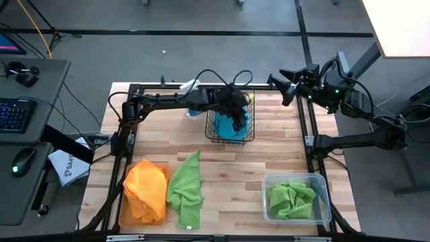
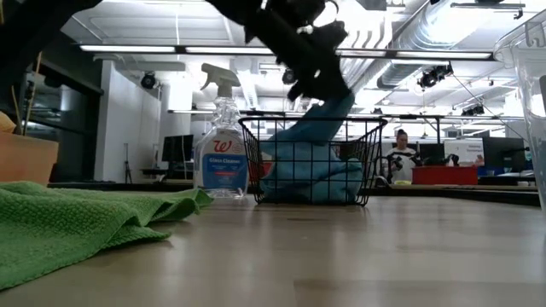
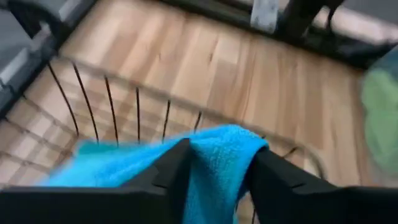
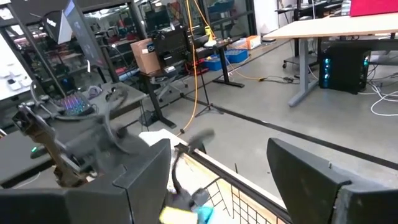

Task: Sort microfiber towel by color & place in baskets
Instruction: Put the green towel into the transparent bin

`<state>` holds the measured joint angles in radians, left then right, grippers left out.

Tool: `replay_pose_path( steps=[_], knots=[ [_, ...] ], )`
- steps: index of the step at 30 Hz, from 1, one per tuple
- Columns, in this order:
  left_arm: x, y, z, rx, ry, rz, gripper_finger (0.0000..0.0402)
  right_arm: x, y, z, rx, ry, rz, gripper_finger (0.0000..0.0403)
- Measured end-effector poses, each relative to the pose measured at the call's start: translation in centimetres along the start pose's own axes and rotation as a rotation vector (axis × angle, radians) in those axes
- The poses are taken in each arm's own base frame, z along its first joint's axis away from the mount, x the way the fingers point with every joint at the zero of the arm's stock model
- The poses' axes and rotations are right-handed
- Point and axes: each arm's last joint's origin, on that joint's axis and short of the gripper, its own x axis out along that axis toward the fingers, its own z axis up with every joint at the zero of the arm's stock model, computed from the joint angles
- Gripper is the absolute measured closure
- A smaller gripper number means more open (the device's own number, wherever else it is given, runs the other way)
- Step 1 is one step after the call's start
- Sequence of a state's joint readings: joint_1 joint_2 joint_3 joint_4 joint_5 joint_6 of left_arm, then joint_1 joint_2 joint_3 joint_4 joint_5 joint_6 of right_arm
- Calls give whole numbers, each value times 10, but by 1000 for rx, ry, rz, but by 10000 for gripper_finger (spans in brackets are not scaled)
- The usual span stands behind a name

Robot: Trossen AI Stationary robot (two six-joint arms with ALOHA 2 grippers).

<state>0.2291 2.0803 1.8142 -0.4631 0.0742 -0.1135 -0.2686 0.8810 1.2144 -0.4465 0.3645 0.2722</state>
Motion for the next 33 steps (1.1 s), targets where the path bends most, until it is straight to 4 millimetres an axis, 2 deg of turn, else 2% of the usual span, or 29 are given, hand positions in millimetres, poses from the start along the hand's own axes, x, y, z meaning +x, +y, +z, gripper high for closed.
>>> replay_pose_path(
  steps=[2, 5, 9, 13, 17, 21, 23, 25, 29, 33],
  knots=[
    [-8, -3, 10, 7, -24, -10, 240, 0, 0, 0, -2, 0, 0, 139],
    [-23, -6, 19, 71, 30, -20, 194, 0, 0, 0, -1, -1, 0, 139],
    [-45, -9, 23, 178, 156, 21, 155, -1, 0, 0, -10, 1, 0, 139],
    [-57, -9, 24, 212, 222, 57, 147, -1, -1, -2, -18, 17, -4, 139],
    [-59, -12, 13, 252, 331, 105, 147, -1, -2, -4, -31, 43, -11, 139],
    [-62, -30, 5, 253, 397, 97, 147, -2, -3, -7, -55, 74, -20, 139],
    [-71, -42, 2, 207, 425, 8, 147, -2, -3, -8, -60, 84, -25, 139],
    [-90, -58, 2, 196, 414, -48, 147, -2, -4, -9, -64, 93, -29, 139],
    [-119, -93, -19, 240, 441, -90, 147, -4, -5, -12, -76, 121, -38, 139],
    [-130, -122, -69, 270, 543, -79, 147, -6, -7, -16, -86, 161, -50, 139]
  ],
)
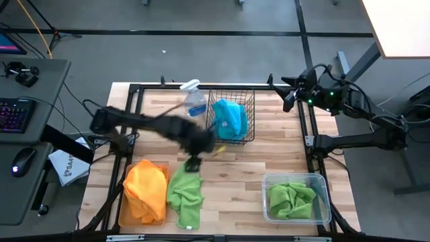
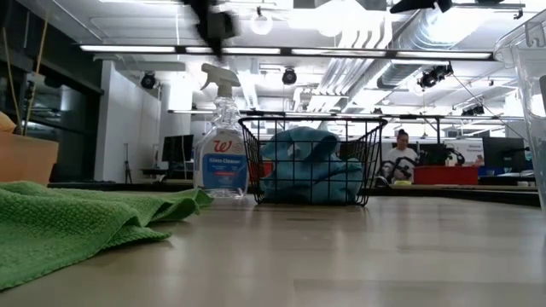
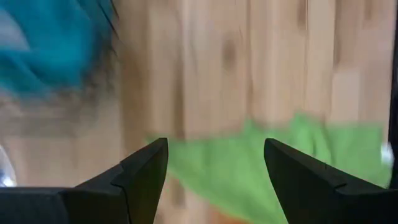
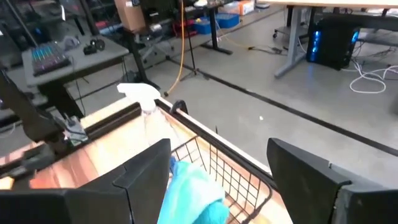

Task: Sort microfiber towel by color & place in baskets
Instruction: Put the green towel into the transparent bin

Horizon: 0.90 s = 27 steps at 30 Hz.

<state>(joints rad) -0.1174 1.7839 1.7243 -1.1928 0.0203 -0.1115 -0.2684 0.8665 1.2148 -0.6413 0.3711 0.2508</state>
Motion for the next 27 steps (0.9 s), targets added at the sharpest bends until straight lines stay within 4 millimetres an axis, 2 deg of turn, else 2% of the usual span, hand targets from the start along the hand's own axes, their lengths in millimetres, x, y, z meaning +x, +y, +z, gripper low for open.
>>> replay_pose_path(
  steps=[5, 8, 13, 20, 23, 25, 27],
  knots=[
    [41, -38, -61, -14, 137, -18, 147, -1, -1, -3, -10, 28, -8, 139],
    [64, -57, -79, -24, 149, -43, 147, -1, -1, -3, -11, 30, -8, 139],
    [103, -81, -86, -26, 177, -11, 147, -1, -1, -3, -19, 30, -9, 139],
    [154, -84, -89, -109, 292, 105, 147, -1, -1, -3, -18, 31, -10, 139],
    [165, -84, -89, -99, 327, 103, 152, -1, -1, -3, -17, 31, -10, 139],
    [170, -84, -91, -90, 353, 91, 174, -1, -1, -3, -5, 31, -10, 139],
    [172, -82, -90, -105, 362, 66, 224, -1, -1, -3, 9, 31, -10, 139]
  ],
)
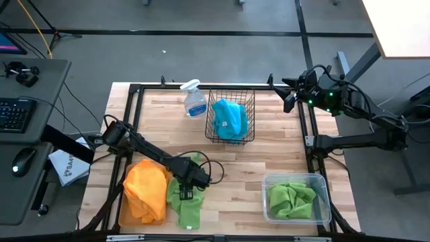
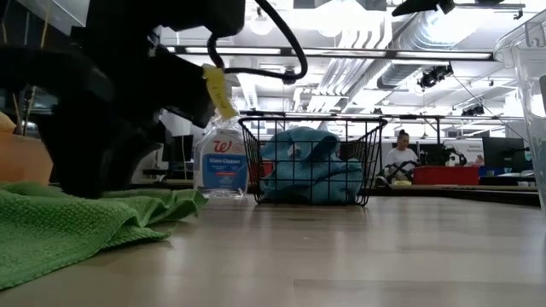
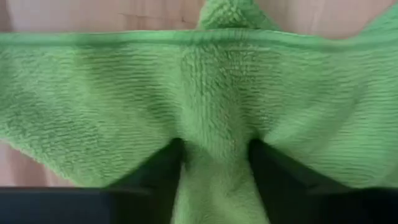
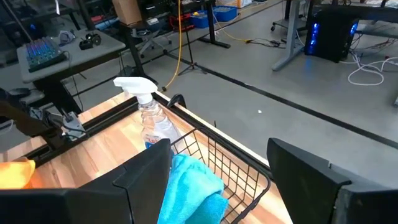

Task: Sort microfiber towel by color & place in baskets
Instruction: Put the green towel into the transparent bin

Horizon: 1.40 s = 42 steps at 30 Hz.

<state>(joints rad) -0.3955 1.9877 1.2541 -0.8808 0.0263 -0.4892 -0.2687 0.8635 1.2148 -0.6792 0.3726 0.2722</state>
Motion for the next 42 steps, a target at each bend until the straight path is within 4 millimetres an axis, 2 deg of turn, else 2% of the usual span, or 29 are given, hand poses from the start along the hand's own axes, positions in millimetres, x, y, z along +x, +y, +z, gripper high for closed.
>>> replay_pose_path(
  steps=[3, 4, 5, 8, 13, 17, 19, 23, 27, 30, 35, 42],
  knots=[
    [-6, 6, 3, -24, -14, -41, 346, 0, 0, 0, 22, 5, 13, 139],
    [-9, 9, 5, -35, -28, -50, 373, 0, 1, 0, 30, 10, 28, 139],
    [-13, 13, 6, -44, -39, -52, 382, 0, 2, -1, 39, 16, 44, 139],
    [-37, 33, 9, -74, -107, -50, 394, 4, 5, -2, 35, 54, 115, 139],
    [-118, 66, 5, -78, -373, -123, 398, 20, 17, -7, 30, 161, 302, 139],
    [-174, 90, -1, -122, -558, -102, 400, 42, 37, -11, 22, 237, 495, 139],
    [-194, 101, -3, -137, -594, -84, 400, 54, 50, -13, 7, 240, 577, 139],
    [-222, 114, -1, -159, -661, -66, 401, 78, 84, -21, -86, 211, 695, 139],
    [-234, 122, -1, -156, -708, -45, 401, 98, 111, -32, -202, 194, 747, 139],
    [-236, 123, 0, -159, -712, -41, 401, 110, 123, -35, -287, 177, 695, 139],
    [-235, 120, 1, -140, -714, -41, 401, 125, 135, -33, -387, 140, 606, 139],
    [-234, 119, 10, -117, -756, -33, 401, 141, 147, -41, -397, 191, 690, 139]
  ],
)
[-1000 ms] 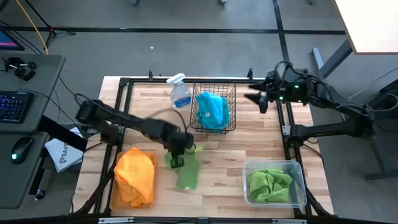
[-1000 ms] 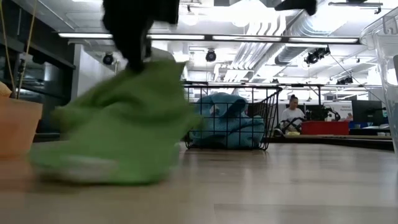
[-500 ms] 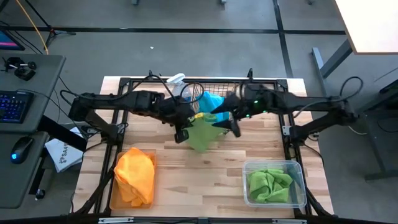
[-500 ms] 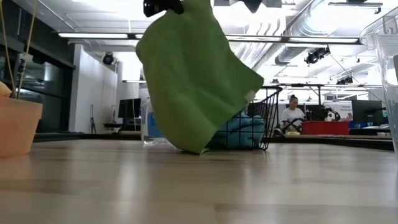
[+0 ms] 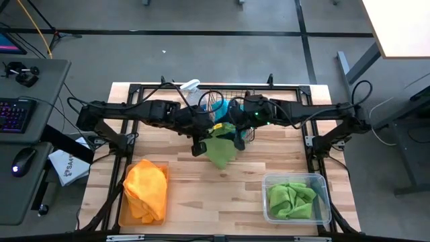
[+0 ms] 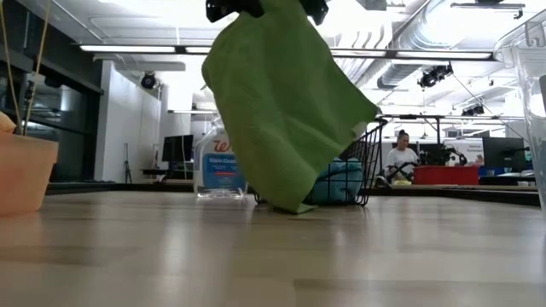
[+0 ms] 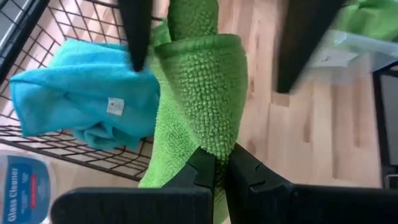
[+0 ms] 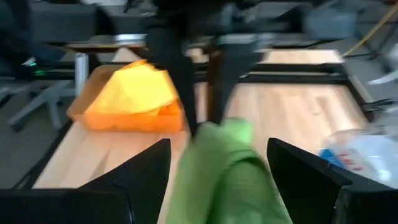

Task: Sort microfiber towel by color & place in baskets
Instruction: Put the green towel into the transparent bin

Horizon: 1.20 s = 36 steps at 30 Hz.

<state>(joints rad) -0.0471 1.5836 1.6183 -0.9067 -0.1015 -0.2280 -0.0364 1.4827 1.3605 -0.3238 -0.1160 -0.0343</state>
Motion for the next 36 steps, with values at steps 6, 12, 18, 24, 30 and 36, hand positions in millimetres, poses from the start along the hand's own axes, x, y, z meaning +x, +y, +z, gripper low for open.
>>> replay_pose_path(
  steps=[6, 12, 18, 24, 30, 36],
  knots=[
    [5, 1, -1, 16, 10, 39, 401, 4, 0, -5, 13, 37, 27, 142],
    [5, 0, 6, 63, -54, 34, 398, 3, 0, -6, 35, 50, -5, 254],
    [5, -1, 10, 119, -98, 29, 387, 4, 0, -8, 47, 73, -9, 388],
    [-18, 9, 20, 68, -97, 69, 350, -28, 0, -1, 54, 66, -54, 397],
    [-54, 23, 8, 55, 57, 184, 272, -97, -2, -3, 113, 108, -116, 400],
    [-72, 39, -16, -82, -51, 230, 228, -170, 27, -6, 317, 55, 138, 401]
  ],
)
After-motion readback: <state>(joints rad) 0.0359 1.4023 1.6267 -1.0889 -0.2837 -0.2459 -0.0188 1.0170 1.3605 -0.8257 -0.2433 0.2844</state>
